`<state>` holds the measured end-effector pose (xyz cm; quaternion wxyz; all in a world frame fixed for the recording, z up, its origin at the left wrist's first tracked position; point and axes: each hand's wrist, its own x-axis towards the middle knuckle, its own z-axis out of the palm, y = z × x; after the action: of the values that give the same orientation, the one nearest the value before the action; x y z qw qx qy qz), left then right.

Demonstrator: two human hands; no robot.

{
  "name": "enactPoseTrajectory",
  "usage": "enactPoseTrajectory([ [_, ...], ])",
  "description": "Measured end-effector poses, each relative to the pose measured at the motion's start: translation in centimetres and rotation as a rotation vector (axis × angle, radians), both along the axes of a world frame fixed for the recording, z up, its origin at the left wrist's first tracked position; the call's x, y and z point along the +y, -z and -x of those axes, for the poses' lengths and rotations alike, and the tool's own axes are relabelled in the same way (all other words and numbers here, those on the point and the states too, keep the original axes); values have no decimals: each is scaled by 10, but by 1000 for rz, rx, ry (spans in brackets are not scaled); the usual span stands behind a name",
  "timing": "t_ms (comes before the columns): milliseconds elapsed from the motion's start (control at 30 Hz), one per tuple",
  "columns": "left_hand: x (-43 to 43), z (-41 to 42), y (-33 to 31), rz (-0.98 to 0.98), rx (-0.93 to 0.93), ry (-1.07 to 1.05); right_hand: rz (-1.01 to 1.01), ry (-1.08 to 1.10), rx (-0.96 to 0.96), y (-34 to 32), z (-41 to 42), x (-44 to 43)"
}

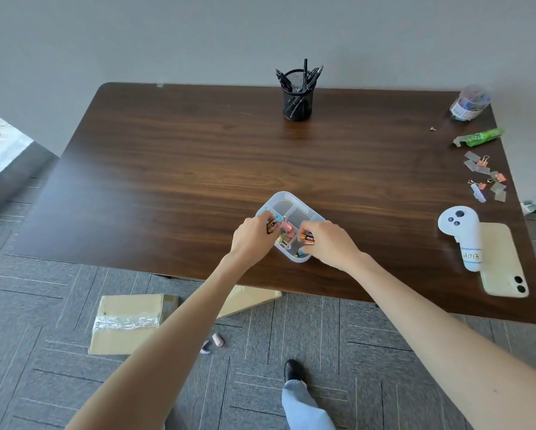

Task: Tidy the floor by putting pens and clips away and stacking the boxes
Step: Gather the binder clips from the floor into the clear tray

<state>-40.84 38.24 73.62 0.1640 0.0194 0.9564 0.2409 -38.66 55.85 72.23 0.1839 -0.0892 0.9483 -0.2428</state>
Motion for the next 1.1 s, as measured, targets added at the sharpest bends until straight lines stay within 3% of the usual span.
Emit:
enactPoseTrajectory([
  [200,-6,9,-3,-272,-135,-123,-11,-44,-27,3,2,-6],
  [667,-12,22,-1,-354,-218,-163,102,2,-53,-4,3,-6],
  [900,-7,20,0,-276,-101,-15,184,77,71,6,1,4],
  [1100,14,21,5,-82,58,159,253,268,226,10,1,21],
])
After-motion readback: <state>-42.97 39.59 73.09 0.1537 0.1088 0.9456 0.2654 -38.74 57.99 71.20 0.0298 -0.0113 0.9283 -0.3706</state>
